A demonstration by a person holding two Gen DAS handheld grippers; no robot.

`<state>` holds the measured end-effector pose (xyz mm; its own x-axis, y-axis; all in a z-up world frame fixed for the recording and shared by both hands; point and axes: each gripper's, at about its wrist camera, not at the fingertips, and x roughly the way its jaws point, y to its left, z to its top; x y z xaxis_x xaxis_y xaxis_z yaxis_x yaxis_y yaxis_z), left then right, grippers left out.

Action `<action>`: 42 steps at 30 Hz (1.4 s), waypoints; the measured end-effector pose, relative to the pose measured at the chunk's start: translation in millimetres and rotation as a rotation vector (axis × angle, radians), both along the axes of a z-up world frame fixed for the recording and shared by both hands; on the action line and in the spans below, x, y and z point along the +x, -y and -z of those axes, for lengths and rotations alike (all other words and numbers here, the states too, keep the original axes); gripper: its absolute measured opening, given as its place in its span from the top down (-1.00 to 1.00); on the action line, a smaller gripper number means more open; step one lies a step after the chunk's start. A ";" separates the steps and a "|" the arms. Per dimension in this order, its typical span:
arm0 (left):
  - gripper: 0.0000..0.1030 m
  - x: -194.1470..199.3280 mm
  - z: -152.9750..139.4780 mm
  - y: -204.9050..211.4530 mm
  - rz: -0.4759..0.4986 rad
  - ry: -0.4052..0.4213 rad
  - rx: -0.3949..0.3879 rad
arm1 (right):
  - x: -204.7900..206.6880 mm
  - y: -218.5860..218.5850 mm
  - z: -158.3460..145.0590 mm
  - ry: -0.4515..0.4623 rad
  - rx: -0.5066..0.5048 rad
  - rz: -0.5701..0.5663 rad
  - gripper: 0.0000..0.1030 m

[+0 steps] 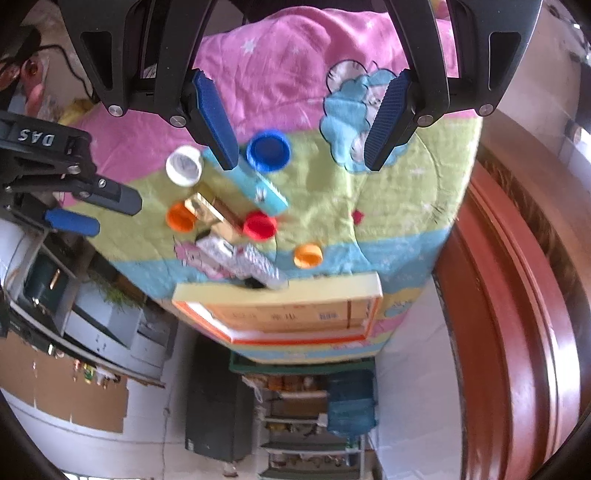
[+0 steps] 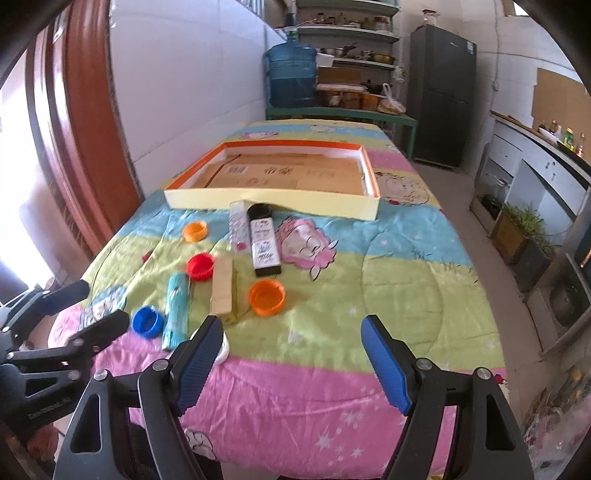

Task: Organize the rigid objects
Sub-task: 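Grasp the blue bottle cap with the left gripper while the right gripper grasps the white cap, then carry the blue cap and white cap with both grippers into the cardboard tray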

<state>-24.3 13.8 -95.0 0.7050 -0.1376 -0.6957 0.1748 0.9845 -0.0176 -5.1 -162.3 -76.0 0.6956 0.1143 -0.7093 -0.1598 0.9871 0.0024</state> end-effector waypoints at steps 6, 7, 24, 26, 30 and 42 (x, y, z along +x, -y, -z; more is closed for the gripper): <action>-0.16 7.5 26.6 5.3 0.026 -0.066 -0.005 | -3.8 -3.9 8.3 -0.020 -0.009 -0.031 -0.48; -0.15 7.8 28.0 6.1 0.028 -0.061 0.001 | -3.7 -4.2 9.1 -0.024 -0.008 -0.035 -0.48; 0.40 20.1 27.5 4.3 0.089 -0.024 -0.031 | 5.0 -33.1 34.8 -0.108 0.007 -0.213 -0.05; 0.40 20.1 27.4 3.3 0.091 -0.024 -0.036 | 6.9 -38.7 36.1 -0.099 -0.008 -0.227 0.01; 0.40 19.9 26.9 2.7 0.089 -0.023 -0.040 | 7.5 -47.2 36.6 -0.077 -0.047 -0.247 0.41; 0.40 20.2 5.3 0.3 0.062 0.013 -0.049 | 2.3 -37.4 20.5 -0.049 -0.015 -0.254 0.41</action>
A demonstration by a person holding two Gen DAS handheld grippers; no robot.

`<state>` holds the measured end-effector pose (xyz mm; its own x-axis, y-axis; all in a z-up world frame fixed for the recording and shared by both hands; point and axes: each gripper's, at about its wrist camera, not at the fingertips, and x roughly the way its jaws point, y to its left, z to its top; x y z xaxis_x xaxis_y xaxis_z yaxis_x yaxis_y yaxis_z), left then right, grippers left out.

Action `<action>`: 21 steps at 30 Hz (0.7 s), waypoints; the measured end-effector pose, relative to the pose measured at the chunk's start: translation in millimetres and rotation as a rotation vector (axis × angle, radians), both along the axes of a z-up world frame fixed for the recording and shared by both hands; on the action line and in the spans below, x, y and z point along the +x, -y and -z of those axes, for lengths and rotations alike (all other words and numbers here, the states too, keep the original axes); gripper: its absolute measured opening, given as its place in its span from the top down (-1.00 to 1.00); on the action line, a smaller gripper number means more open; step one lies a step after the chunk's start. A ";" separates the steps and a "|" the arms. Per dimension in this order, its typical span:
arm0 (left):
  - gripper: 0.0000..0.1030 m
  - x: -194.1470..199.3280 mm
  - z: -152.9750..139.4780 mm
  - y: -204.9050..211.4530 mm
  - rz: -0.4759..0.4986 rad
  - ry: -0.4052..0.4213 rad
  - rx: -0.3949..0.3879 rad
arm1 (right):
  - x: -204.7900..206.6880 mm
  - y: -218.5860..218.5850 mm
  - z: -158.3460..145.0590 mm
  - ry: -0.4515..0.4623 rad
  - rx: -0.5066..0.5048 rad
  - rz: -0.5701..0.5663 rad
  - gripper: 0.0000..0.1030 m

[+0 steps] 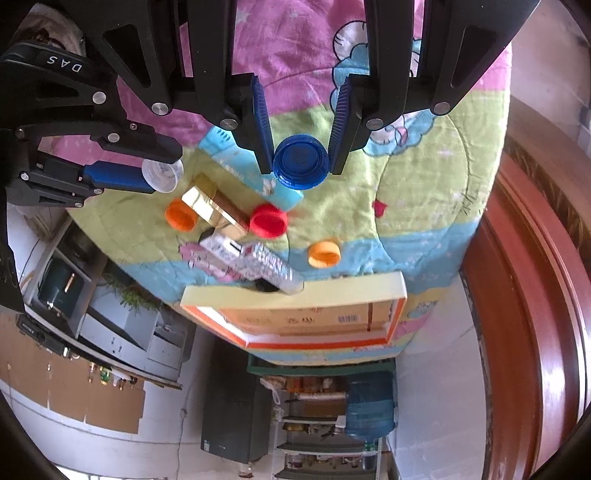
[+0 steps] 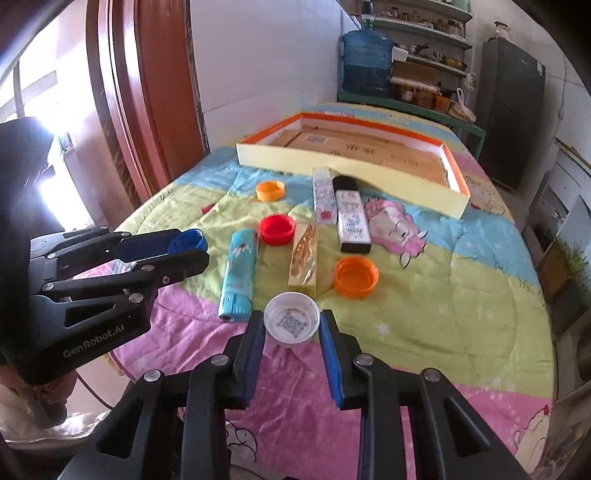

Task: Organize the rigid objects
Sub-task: 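Carry the blue cap and white cap with both grippers into the cardboard tray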

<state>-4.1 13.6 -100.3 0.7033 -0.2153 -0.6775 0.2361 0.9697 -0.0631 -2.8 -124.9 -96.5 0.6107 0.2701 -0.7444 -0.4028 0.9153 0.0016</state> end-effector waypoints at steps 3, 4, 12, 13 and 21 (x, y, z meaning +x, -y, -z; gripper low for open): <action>0.41 2.5 -11.3 3.8 0.001 0.020 0.003 | 1.3 3.1 -12.6 0.026 0.009 0.002 0.41; 0.41 3.7 -14.6 4.7 0.001 0.025 0.003 | 2.6 4.0 -15.8 0.031 0.014 0.002 0.41; 0.40 26.5 -53.3 11.6 -0.004 0.086 -0.003 | 23.3 18.1 -48.3 0.079 0.055 0.021 0.41; 0.41 30.3 -57.0 11.8 -0.005 0.087 -0.004 | 26.8 20.0 -52.4 0.088 0.053 0.025 0.41; 0.40 76.5 -83.4 5.8 -0.044 0.085 -0.020 | 56.6 35.1 -77.1 0.120 0.058 0.045 0.41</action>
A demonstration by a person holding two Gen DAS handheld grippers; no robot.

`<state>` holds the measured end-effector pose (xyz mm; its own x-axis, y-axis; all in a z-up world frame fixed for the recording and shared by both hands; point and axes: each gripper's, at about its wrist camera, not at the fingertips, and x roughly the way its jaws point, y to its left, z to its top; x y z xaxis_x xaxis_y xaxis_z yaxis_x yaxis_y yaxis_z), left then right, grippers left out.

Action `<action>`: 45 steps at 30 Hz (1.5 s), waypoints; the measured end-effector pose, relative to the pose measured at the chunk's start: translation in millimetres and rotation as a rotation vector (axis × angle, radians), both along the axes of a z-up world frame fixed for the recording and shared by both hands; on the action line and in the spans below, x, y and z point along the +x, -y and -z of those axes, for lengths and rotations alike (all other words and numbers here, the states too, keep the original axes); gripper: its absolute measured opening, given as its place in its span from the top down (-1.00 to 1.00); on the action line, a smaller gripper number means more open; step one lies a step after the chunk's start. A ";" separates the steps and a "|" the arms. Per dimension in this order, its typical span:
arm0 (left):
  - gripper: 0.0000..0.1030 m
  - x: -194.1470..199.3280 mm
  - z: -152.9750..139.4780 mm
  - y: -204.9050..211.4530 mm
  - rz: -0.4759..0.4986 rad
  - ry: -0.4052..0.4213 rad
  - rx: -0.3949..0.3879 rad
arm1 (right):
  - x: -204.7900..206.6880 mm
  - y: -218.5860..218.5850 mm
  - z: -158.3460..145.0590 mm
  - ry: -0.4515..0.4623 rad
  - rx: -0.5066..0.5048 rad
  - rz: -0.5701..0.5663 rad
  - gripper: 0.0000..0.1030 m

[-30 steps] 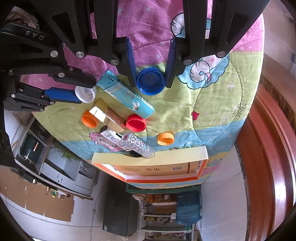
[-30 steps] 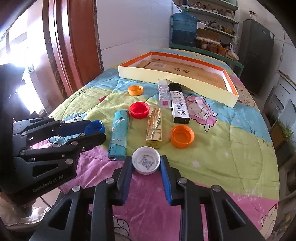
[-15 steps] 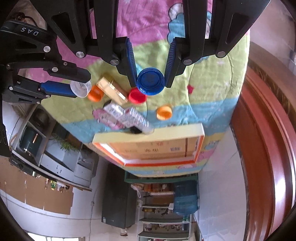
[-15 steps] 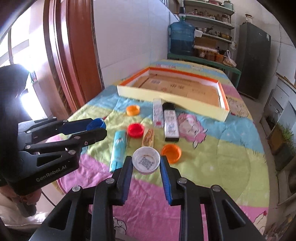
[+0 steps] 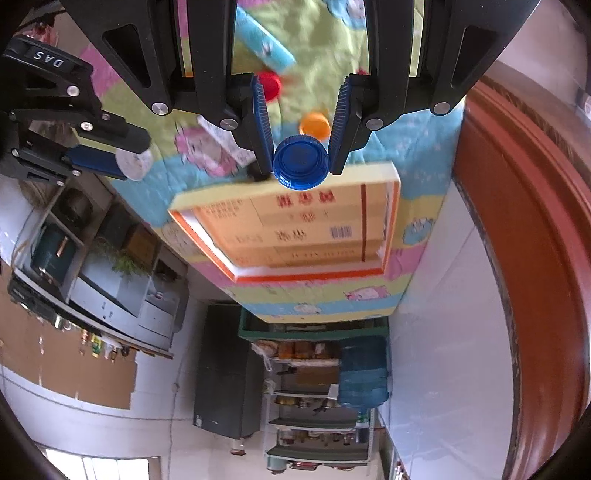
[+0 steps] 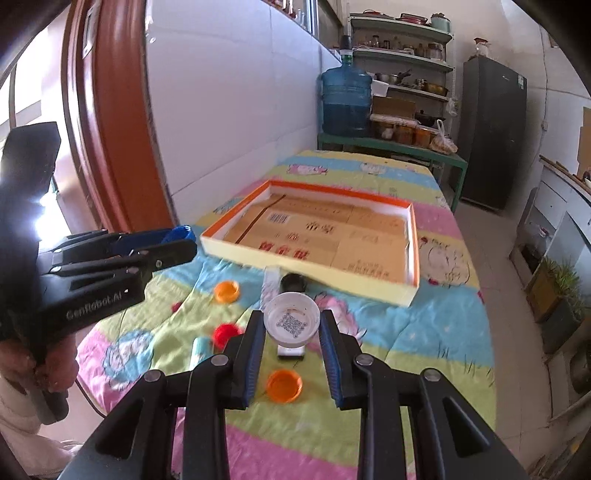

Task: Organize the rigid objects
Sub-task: 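Carry the blue cap and white cap with both grippers into the cardboard tray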

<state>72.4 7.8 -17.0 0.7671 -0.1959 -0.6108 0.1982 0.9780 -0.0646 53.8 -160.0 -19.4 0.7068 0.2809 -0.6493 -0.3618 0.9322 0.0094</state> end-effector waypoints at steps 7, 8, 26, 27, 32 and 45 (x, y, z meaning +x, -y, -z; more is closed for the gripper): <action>0.40 34.6 -20.4 -3.7 -0.051 0.024 0.002 | 28.5 13.1 -17.1 0.017 0.016 0.011 0.41; 0.40 39.9 -23.1 -3.5 -0.058 0.031 0.009 | 33.5 14.2 -19.0 0.019 0.014 0.013 0.41; 0.40 153.9 -26.3 -5.9 -0.098 -0.028 0.007 | 147.8 31.7 -24.4 -0.070 0.067 0.019 0.41; 0.40 159.7 -23.2 -5.2 -0.094 -0.040 0.004 | 154.2 31.6 -23.1 -0.075 0.062 0.021 0.41; 0.40 188.7 -1.0 -0.7 -0.072 -0.103 0.006 | 185.3 26.4 -6.8 -0.124 0.040 0.024 0.41; 0.40 233.1 50.8 1.8 -0.078 -0.213 0.000 | 244.3 14.3 45.0 -0.226 -0.007 0.052 0.41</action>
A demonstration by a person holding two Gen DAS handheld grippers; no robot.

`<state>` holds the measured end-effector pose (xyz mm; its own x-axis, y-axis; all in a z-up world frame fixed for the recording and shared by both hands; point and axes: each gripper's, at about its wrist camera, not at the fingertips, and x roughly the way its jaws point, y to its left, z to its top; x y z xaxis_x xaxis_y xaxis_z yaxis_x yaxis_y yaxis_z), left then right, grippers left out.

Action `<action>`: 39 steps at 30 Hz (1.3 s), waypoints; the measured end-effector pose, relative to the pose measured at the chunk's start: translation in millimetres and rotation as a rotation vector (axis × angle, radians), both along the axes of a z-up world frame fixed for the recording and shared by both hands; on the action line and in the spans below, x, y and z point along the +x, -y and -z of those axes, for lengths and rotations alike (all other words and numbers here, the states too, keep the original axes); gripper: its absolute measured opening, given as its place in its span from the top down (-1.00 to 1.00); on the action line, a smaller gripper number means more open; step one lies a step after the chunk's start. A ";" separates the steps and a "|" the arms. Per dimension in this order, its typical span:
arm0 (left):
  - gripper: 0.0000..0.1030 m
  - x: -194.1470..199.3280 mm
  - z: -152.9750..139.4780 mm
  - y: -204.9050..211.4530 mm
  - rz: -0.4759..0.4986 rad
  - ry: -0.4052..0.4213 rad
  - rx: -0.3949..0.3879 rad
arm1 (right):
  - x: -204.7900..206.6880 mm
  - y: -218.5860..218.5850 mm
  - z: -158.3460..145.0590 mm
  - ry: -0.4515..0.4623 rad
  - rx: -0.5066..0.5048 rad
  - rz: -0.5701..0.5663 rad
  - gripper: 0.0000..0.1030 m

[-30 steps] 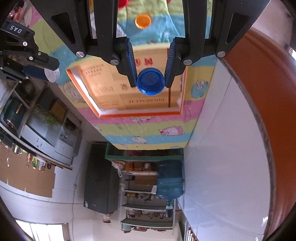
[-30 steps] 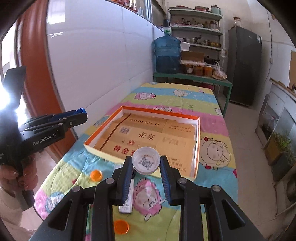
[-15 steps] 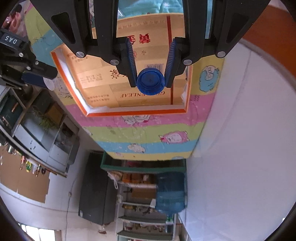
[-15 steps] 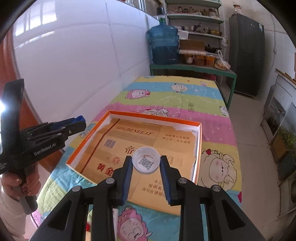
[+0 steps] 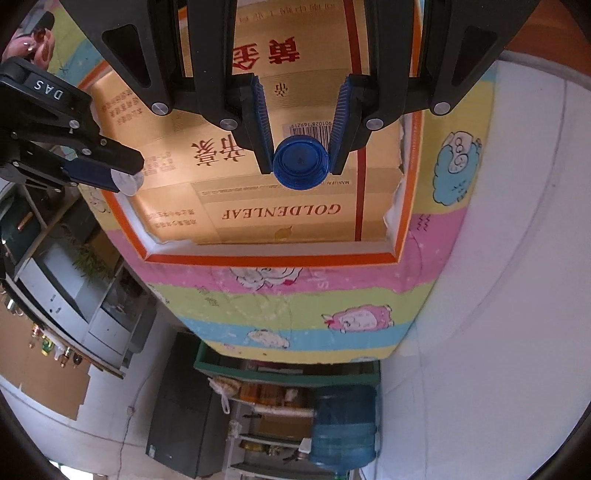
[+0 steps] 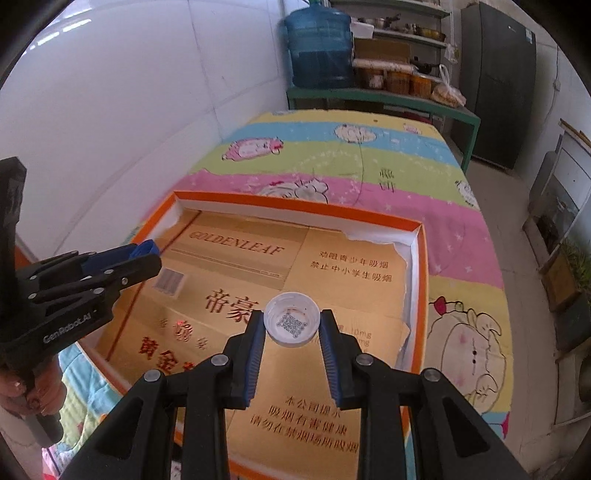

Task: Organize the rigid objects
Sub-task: 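Carry the blue cap and white cap with both grippers into the cardboard tray, then open both grippers to drop the caps inside the tray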

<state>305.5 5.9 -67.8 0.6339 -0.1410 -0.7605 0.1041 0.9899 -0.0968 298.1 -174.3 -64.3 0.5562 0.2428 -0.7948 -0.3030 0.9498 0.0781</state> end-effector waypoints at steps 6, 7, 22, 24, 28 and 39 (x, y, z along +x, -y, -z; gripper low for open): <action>0.40 7.7 11.6 0.3 -0.009 -0.019 -0.001 | 12.6 -0.1 13.1 -0.029 0.000 0.015 0.41; 0.40 8.3 12.5 0.4 -0.010 -0.021 0.000 | 13.6 -0.2 14.3 -0.031 -0.003 0.015 0.41; 0.40 17.6 31.6 3.3 -0.027 -0.070 0.026 | 22.6 -4.7 33.9 -0.055 -0.046 0.022 0.41; 0.40 17.4 32.1 4.0 -0.024 -0.072 0.029 | 23.1 -5.1 34.6 -0.055 -0.049 0.020 0.41; 0.40 18.3 33.3 2.4 -0.028 -0.078 0.017 | 22.7 -5.7 35.0 -0.056 -0.054 0.017 0.41; 0.33 16.0 32.6 0.7 -0.012 -0.070 0.041 | 19.3 -2.5 30.6 -0.060 -0.037 0.039 0.39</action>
